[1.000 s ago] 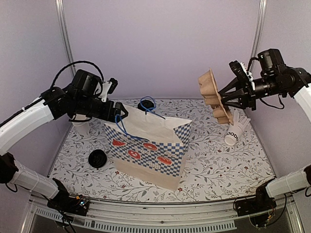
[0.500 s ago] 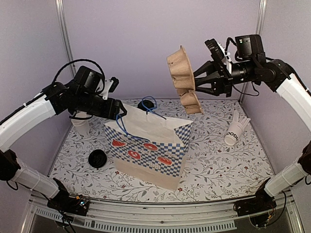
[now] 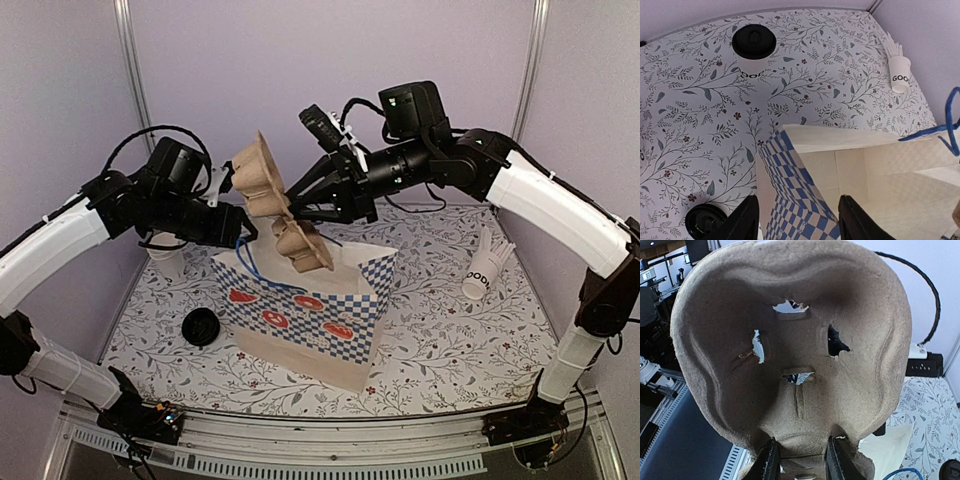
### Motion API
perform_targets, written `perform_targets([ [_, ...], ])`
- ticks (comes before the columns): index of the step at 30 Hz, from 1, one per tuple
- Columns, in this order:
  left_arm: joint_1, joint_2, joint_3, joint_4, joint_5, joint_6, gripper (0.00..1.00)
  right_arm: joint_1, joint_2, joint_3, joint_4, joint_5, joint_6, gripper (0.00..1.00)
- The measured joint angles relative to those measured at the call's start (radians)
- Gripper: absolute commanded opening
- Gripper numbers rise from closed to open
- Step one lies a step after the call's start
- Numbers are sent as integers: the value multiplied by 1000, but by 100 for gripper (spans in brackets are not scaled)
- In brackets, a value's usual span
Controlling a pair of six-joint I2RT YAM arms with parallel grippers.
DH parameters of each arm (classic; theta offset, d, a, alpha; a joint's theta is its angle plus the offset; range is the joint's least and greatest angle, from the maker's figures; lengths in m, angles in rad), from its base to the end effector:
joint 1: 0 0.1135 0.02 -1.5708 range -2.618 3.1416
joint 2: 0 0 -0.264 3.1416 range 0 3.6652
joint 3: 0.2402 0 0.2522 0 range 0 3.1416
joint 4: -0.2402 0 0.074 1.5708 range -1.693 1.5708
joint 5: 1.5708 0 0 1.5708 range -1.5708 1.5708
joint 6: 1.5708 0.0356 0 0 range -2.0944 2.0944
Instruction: Pack the takeout coffee
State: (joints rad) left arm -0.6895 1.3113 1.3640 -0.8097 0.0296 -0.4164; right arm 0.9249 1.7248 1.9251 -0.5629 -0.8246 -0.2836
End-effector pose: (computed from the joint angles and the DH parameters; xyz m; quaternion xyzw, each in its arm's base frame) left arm 0.2103 -0.1747 0.3662 0.1308 0.9089 -0.2194 0.3296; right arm 0.2081 0.3195 0.4471 -0.6157 0.4912 0.4770 0.3900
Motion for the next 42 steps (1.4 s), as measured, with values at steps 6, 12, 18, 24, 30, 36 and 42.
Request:
perform_targets([
  [6,-1,-43,-23,0,7,-14,56,-2,65,-9,11,35,66,25],
  [12,-1,-52,-34,4,12,-22,56,11,64,-84,8,94,66,24],
  [18,-2,-63,-52,14,20,-27,56,12,55,-163,-37,181,48,24],
  [24,-2,-94,-56,45,41,-43,65,12,41,-199,-92,257,20,24],
  [30,-2,-173,-72,132,74,-46,78,12,13,-226,-136,320,-33,24],
  [36,-1,-267,-107,212,-17,-32,85,12,14,-216,-214,367,-102,24],
  [42,30,-300,-224,278,-148,-26,86,12,26,-168,-319,416,-167,24],
])
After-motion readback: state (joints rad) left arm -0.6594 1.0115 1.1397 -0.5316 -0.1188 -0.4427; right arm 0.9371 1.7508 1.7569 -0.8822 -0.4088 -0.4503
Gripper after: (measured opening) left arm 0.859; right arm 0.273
